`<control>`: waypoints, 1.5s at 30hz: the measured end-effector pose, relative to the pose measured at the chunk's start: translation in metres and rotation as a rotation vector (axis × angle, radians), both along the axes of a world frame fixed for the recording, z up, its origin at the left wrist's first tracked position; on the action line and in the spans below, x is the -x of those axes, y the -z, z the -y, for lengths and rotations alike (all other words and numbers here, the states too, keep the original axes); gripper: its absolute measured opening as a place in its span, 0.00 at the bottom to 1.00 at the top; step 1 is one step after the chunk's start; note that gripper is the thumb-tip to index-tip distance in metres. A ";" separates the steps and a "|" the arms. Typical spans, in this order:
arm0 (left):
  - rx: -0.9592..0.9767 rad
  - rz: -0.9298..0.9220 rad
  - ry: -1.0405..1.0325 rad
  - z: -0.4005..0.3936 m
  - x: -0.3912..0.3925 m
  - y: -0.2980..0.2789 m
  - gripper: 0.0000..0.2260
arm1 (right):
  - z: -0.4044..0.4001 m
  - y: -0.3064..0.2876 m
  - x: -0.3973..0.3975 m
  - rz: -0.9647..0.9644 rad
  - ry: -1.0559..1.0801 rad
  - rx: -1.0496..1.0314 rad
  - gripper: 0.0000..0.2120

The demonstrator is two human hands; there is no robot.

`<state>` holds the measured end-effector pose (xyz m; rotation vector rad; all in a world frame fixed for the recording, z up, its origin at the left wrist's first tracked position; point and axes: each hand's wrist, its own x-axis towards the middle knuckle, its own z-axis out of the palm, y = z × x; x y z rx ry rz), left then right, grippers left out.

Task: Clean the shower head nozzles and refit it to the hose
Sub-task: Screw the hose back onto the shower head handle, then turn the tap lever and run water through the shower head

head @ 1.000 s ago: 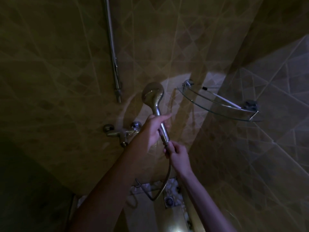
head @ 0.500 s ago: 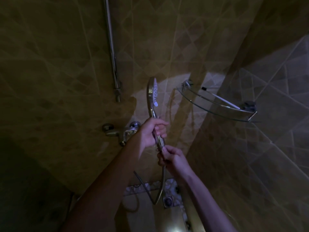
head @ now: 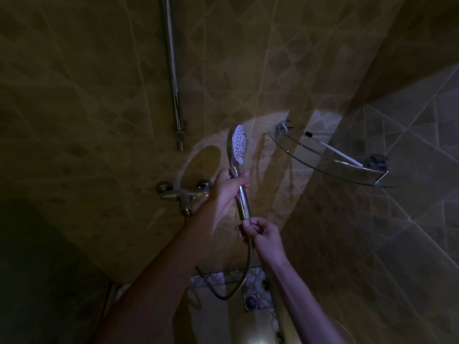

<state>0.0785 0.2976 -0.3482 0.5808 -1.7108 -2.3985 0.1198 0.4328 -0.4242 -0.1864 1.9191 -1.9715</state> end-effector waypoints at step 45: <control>-0.049 0.506 0.079 0.160 -0.048 0.173 0.25 | -0.004 0.017 -0.036 0.278 0.328 0.295 0.08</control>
